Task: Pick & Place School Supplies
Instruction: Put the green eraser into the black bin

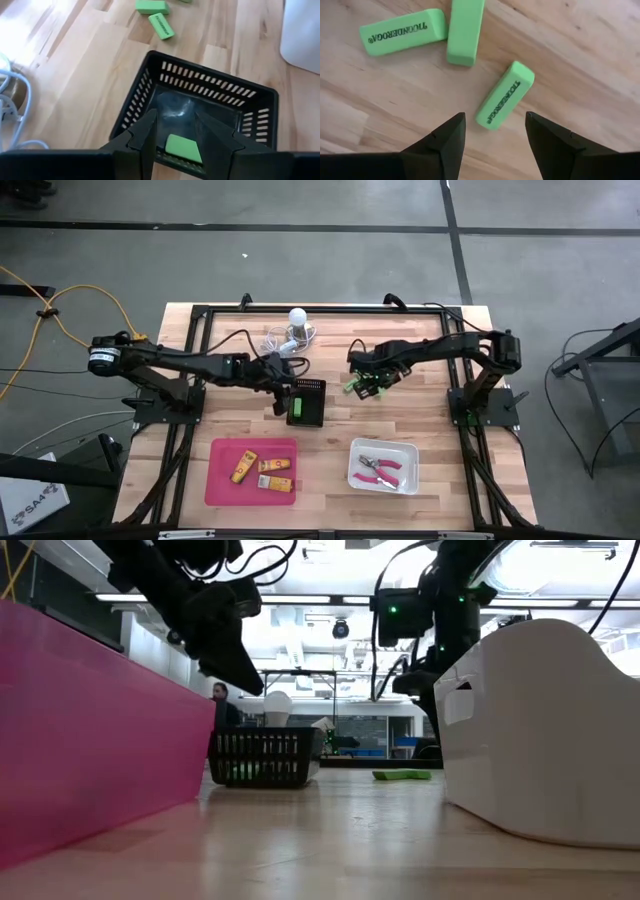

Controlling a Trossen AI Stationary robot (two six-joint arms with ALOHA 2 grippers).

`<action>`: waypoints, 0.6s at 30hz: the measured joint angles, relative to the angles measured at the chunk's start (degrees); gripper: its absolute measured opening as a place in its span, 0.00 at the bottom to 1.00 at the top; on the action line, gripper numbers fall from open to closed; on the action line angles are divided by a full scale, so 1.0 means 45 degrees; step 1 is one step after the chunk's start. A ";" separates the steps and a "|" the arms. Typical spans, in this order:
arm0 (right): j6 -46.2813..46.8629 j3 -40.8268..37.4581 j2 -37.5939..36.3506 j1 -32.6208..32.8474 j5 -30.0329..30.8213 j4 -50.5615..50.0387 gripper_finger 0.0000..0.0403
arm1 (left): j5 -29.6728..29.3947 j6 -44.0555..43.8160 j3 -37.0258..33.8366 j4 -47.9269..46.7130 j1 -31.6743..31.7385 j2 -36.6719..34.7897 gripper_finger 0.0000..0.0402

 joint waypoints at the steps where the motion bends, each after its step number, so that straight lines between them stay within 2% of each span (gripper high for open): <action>1: 0.0256 -0.0025 0.0000 0.0000 0.0009 0.0032 0.49 | 0.0005 0.0102 0.0000 0.0025 -0.0044 0.0000 0.31; 10: 0.2613 -0.0101 0.0000 0.0019 0.0275 0.0121 0.49 | 0.0009 0.0296 0.0000 0.0174 -0.0222 0.0000 0.31; 18: 0.3783 -0.0101 0.0029 0.0039 0.0440 0.0129 0.49 | 0.0014 0.0298 0.0000 0.0167 -0.0217 0.0000 0.31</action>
